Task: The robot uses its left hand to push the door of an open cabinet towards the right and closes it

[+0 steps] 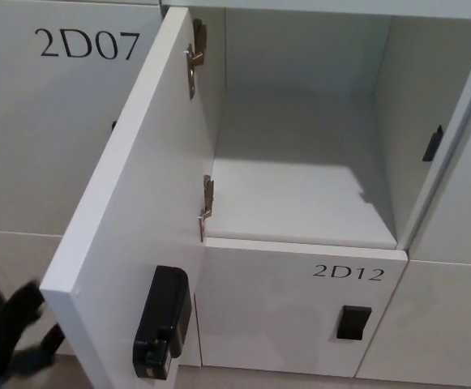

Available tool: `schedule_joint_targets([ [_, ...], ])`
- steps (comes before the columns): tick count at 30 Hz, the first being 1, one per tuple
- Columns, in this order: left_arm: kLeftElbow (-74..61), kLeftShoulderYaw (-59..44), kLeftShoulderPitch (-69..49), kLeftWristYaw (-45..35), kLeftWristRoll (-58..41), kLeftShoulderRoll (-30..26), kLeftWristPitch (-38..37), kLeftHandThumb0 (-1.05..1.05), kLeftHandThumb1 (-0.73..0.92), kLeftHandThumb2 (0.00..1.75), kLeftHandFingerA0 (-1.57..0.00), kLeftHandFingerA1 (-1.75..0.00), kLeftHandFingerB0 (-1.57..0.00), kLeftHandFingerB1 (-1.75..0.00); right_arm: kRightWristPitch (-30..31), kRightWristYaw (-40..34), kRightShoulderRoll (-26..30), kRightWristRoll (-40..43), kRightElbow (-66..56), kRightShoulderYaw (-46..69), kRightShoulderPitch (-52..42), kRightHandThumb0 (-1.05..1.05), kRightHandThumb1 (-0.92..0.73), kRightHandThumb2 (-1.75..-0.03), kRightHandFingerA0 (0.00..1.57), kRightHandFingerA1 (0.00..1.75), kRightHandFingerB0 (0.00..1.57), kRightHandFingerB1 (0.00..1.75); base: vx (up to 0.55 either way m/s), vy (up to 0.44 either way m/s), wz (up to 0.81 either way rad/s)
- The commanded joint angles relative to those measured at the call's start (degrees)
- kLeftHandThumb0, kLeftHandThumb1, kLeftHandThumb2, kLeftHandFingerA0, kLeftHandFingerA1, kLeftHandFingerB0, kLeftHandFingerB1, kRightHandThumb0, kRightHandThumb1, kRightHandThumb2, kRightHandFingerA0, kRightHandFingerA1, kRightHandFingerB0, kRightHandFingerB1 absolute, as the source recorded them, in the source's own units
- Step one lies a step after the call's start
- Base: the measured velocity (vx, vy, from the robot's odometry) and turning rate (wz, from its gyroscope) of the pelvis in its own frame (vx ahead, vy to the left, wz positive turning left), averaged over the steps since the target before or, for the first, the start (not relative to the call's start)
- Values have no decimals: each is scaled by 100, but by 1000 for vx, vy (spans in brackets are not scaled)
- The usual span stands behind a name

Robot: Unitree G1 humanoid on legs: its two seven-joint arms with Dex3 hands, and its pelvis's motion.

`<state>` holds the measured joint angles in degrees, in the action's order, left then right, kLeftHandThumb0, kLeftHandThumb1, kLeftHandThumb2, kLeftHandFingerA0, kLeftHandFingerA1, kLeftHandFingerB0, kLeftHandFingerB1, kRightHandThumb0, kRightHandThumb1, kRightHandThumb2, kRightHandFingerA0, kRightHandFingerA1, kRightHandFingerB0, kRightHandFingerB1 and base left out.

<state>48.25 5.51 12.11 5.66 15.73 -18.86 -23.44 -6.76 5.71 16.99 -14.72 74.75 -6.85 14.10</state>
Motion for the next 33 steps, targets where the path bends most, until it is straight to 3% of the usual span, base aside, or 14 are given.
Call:
schedule_joint_targets([
  [1,-1776,1010,997,-391,1236,243,696,-61,89,67,-27,-34,-22,-29,-37,30,158,-51,30,-12,91,-49,-80,-66,45,37,37,34,0,0,0],
  [4,-1954,1165,1079,-461,1301,262,817,-61,89,67,-27,-34,-22,-29,-16,4,158,-67,29,-20,105,-49,-80,-66,45,37,37,34,0,0,0],
  [7,-2514,1947,1464,-790,1957,617,1290,-63,88,67,-25,-32,-23,-29,14,24,185,-129,39,-66,72,-46,-78,-64,46,37,38,34,0,0,0],
  [13,-2898,2747,1908,-768,2547,1138,1520,-67,91,68,-27,-33,-24,-29,27,126,232,-129,38,-72,45,-46,-78,-63,47,37,37,33,0,0,0],
  [19,-2625,3526,2521,-798,2936,1886,1752,-68,92,68,-25,-32,-22,-28,12,130,290,-125,59,-67,40,-45,-78,-64,49,38,39,34,0,0,0],
  [22,-2550,3647,2664,-817,2949,2009,1857,-68,92,68,-25,-32,-22,-28,11,123,286,-132,60,-76,58,-45,-78,-64,49,38,39,34,0,0,0],
  [26,-1741,4235,3830,-745,3054,3572,2042,-68,91,68,-24,-31,-20,-27,20,45,80,-170,25,-145,123,-41,-79,-64,46,37,37,34,0,0,0],
  [28,-2063,4341,3862,-919,2958,3742,1942,-73,92,73,-21,-34,-12,-26,-72,43,126,-201,29,-176,120,-46,-80,-64,47,38,38,34,0,0,0],
  [33,-2384,4599,3560,-839,2975,3615,1905,-77,91,75,-22,-36,-14,-28,-283,106,278,-338,30,-365,92,-50,-80,-65,50,39,39,35,0,0,0],
])
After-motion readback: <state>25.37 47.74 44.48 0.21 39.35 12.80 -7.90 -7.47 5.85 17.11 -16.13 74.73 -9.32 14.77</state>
